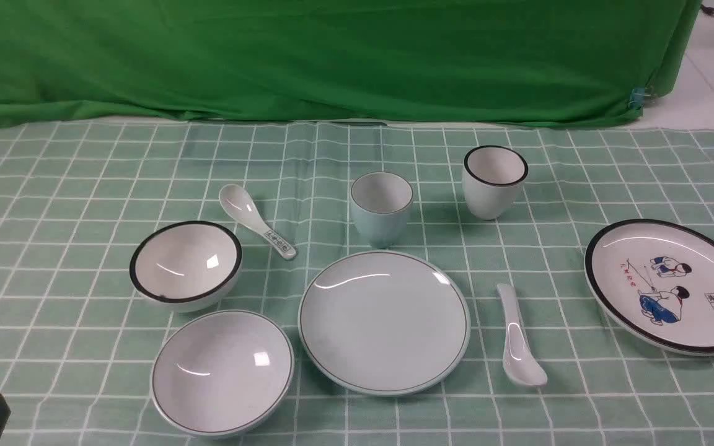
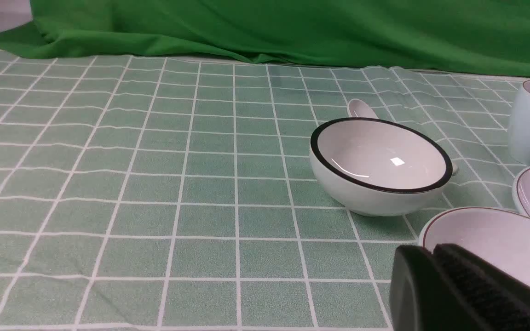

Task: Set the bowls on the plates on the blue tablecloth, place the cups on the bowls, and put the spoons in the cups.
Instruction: 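Reach toward the plain white bowl and position the gripper at its rim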

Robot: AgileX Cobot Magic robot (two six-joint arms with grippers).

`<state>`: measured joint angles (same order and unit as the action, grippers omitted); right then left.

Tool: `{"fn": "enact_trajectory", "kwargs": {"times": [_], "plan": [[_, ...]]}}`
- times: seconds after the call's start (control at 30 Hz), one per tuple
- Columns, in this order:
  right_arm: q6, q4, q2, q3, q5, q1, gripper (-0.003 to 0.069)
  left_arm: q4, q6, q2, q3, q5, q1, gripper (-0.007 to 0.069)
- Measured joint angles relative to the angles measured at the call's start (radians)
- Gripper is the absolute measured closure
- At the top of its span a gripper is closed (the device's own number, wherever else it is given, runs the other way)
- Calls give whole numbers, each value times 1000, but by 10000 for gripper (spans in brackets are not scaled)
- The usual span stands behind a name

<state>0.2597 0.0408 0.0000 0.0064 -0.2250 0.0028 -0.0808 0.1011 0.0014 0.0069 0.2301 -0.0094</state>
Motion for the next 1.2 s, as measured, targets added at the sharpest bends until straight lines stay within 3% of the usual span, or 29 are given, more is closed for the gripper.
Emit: {"fn": "enact_trajectory", "kwargs": {"times": [0.47, 0.67, 0.77, 0.93, 0.97, 1.07, 1.17, 1.2], "plan": [[0, 0, 0, 0, 0, 0, 417, -28, -3, 0, 0, -44, 0, 608], [0, 0, 0, 0, 1, 0, 417, -305, -110, 0, 0, -307, 0, 608], [0, 0, 0, 0, 1, 0, 417, -344, -171, 0, 0, -442, 0, 608], [-16, 12, 0, 0, 11, 0, 417, -356, -324, -1, -6, -861, 0, 608], [-45, 33, 0, 0, 27, 0, 417, -365, -337, -1, -35, -876, 0, 608], [-278, 141, 0, 0, 146, 0, 417, -364, -328, 33, -259, -692, 0, 608], [-539, 178, 0, 0, 290, 0, 417, -307, -238, 215, -552, -246, 0, 608], [-559, 179, 0, 0, 308, 0, 417, -282, -227, 272, -630, -139, 0, 608]]}}
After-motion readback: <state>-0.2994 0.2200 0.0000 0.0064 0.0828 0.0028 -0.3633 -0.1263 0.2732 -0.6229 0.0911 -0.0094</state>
